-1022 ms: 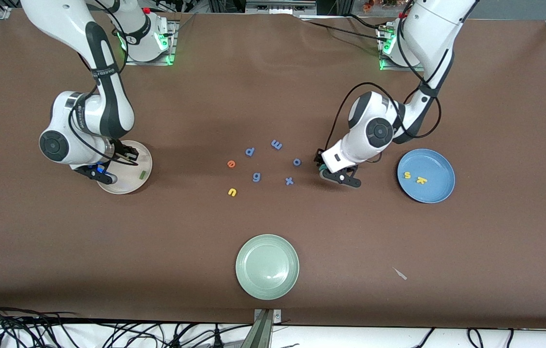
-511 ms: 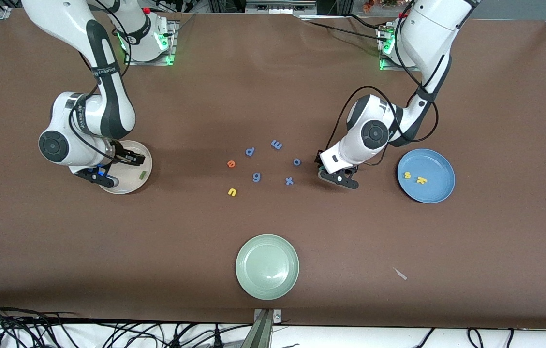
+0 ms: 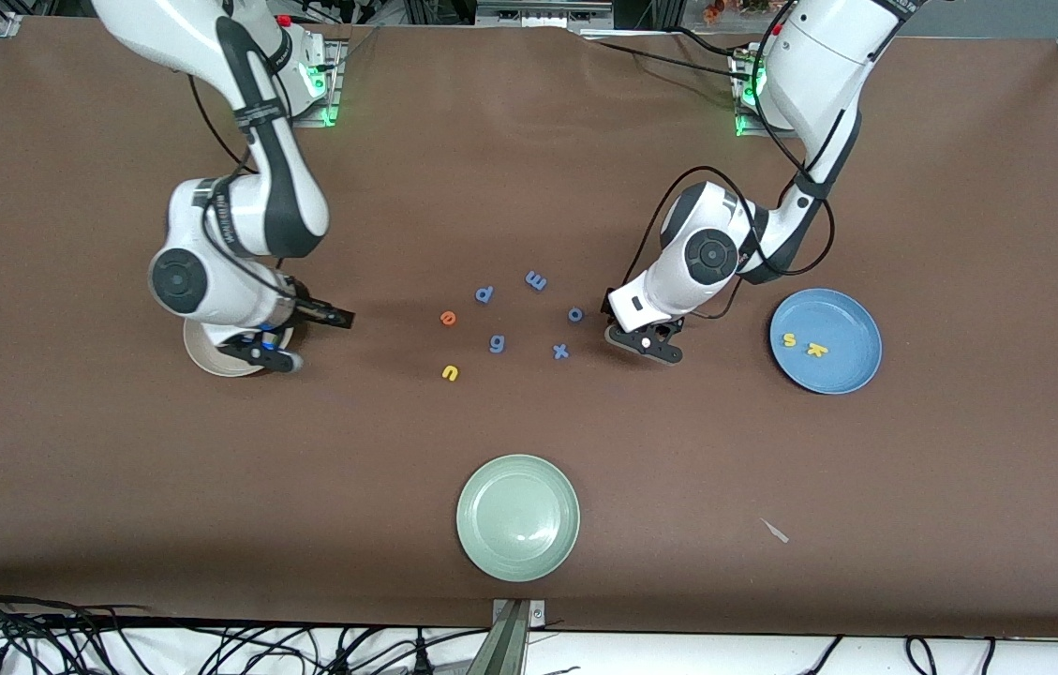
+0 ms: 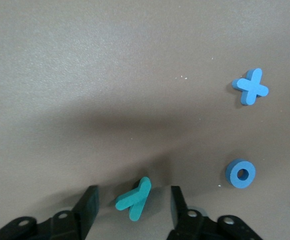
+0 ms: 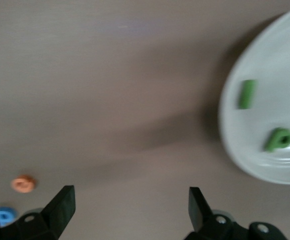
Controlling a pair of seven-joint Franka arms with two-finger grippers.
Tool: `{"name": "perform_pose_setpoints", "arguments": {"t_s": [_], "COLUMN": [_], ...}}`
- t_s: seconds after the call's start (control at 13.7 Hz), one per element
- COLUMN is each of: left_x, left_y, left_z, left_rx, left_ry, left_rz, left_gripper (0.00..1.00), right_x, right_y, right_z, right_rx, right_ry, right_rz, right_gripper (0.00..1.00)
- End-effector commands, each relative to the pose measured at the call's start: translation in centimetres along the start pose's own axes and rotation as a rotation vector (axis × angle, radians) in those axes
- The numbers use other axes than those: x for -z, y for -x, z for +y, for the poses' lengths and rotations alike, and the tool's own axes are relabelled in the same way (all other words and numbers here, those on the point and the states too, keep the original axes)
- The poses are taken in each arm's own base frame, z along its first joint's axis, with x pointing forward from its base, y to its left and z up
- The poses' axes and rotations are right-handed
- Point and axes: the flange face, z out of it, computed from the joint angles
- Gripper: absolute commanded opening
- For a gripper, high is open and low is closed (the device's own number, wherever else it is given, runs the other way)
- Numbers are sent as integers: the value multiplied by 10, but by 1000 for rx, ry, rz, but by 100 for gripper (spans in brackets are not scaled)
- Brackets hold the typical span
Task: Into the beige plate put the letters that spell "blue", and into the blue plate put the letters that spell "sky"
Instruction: 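Grasp the orange e with the right gripper while the left gripper grasps the teal y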
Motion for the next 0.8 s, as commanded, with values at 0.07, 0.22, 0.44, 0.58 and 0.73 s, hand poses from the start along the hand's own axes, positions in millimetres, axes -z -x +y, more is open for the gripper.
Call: {"name": "perform_pose_setpoints", "arguments": {"t_s": [0.07, 0.22, 0.44, 0.58, 0.73], "left_x": [-15, -15, -14, -13, -10], "left_y": [-1, -1, -2, -2, -4], "left_z": [4, 5, 4, 4, 2], "left_rx": [-7, -10, -16, -18, -19], "left_ry": [-18, -18, -18, -18, -17], "left_rz": [-7, -8, -6, -4, 1], "left_gripper": [20, 20, 13, 2, 0], "right_x": [-13, -17, -28, -45, -57], "right_y": [7, 15, 31, 40, 45], "right_z": [-73, -107, -132, -144, -152], "right_rx": [-58, -106, -111, -105, -107], "right_ry": [-3, -8, -18, -11, -10], "right_rz": [37, 63, 72, 88, 109], "right_gripper": [100, 100, 100, 100, 100]}}
